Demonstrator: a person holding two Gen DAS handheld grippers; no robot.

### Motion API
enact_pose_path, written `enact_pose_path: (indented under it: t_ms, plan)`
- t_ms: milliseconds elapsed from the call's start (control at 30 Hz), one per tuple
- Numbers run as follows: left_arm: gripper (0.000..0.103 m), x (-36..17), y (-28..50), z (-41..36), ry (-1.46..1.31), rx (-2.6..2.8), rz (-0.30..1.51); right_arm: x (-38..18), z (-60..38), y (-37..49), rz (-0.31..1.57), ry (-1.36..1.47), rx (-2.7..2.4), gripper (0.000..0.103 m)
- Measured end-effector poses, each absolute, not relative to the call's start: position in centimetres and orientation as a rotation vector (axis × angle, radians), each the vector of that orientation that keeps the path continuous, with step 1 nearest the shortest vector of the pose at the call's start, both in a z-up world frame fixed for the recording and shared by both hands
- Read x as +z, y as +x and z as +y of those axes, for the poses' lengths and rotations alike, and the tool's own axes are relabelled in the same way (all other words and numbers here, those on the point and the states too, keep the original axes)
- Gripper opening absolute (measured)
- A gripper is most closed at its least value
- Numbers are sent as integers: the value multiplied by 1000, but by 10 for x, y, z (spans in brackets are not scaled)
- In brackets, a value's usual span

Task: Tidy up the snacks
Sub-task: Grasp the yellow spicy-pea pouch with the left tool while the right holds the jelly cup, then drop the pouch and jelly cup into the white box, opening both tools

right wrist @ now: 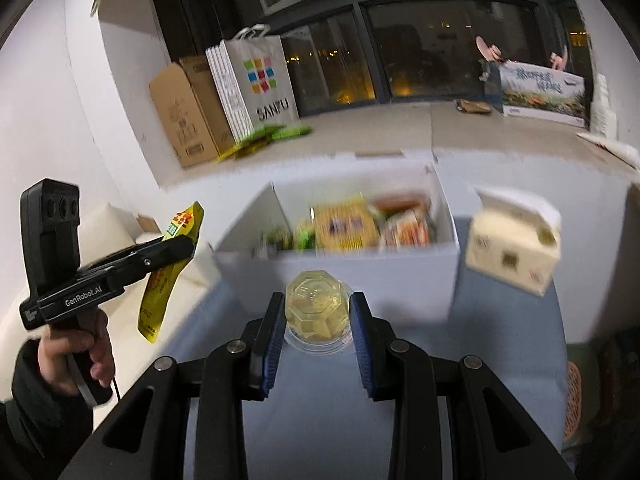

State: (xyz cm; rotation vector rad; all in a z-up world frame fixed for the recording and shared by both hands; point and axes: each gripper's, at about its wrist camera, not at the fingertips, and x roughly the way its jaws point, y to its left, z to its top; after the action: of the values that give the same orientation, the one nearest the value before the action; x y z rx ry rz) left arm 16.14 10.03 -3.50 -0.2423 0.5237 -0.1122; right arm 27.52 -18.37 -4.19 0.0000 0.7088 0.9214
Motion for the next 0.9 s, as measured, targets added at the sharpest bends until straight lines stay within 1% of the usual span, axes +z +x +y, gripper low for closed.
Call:
enact_pose_path:
  t_ms: [167,367,400,467,500,533,567,600,733,900]
  plan:
    - [41,-15,212,126,-279,-19,501,-20,-147,326,703,32,912,35]
    - [41,-23,274,146,-267,50,551,-12,-111,391,741,44,862,35]
    - [43,-24,278,147,-264,53,554,-12,-106,400,743,35,853,35]
    - [63,-29,292,149,-246,77,565,-12,-99,414,753,28,850,36]
    - [90,-31,297,151,-242,97,577,-12,-97,421,764,27,845,46]
    - [103,-34,300,154,-245,115,588,-12,-95,426,778,30,842,60]
    - [103,-35,298,154,-246,115,587,-12,-97,429,780,42,831,95]
    - [103,-36,300,154,-245,104,594,-11,-102,430,763,72,814,103]
    - [103,-38,290,144,-194,94,606,-9,-114,424,704,78,785,103]
    - [103,-25,260,121,-103,129,529,4,-119,397,639,-7,780,103]
